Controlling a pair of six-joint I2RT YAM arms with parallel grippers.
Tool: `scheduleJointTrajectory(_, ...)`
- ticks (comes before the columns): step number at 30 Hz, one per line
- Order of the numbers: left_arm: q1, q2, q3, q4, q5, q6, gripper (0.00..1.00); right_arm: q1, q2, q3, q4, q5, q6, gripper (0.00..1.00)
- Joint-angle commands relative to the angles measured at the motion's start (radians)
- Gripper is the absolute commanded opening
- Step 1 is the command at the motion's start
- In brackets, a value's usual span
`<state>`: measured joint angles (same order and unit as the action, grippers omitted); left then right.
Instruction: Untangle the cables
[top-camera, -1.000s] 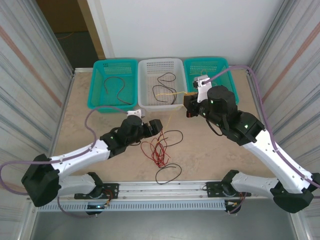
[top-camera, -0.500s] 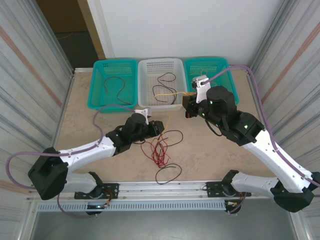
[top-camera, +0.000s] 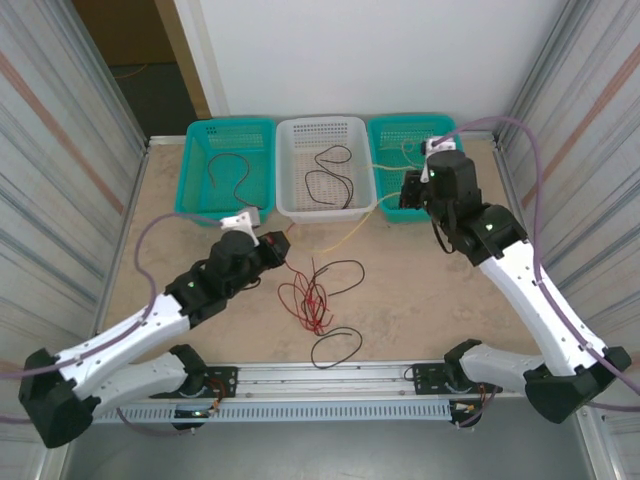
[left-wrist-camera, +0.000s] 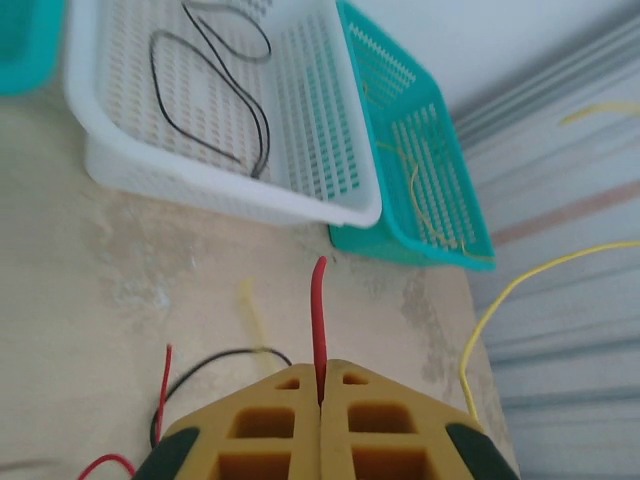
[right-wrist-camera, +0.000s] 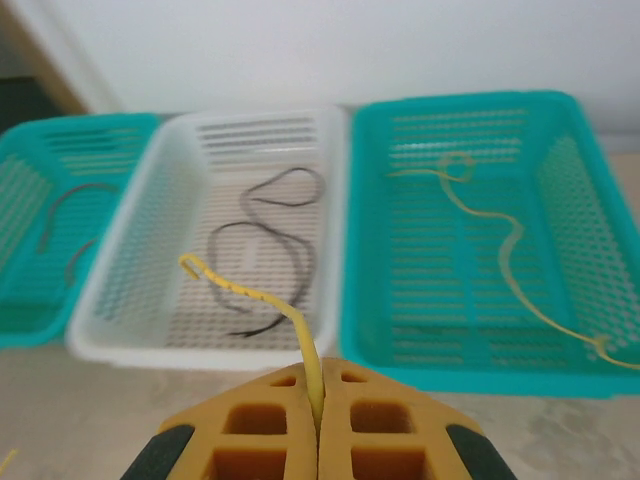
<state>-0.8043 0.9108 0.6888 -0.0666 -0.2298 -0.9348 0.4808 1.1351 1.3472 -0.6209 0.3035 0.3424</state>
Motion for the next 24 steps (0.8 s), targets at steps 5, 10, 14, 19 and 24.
scheduleJointTrajectory(5, 0.02, -0.099, -0.104, -0.099, -0.111, -0.008, 0.0, -0.201, -0.008, 0.145, 0.035, 0.04, 0.126, 0.0)
scheduleJointTrajectory(10, 0.02, -0.092, -0.115, -0.108, -0.069, 0.002, 0.0, -0.298, 0.091, 0.234, 0.066, 0.143, 0.101, 0.0)
scheduleJointTrajectory(14, 0.02, -0.096, -0.112, -0.113, -0.069, 0.02, 0.0, -0.403, 0.175, 0.232, 0.133, 0.114, 0.156, 0.0)
scheduleJointTrajectory(19, 0.02, -0.091, -0.116, -0.1, -0.053, 0.03, 0.0, -0.489, 0.257, 0.206, 0.253, 0.082, 0.225, 0.0)
scheduleJointTrajectory(24, 0.02, -0.089, -0.13, -0.087, -0.052, 0.025, 0.0, -0.555, 0.329, 0.172, 0.362, 0.044, 0.36, 0.0)
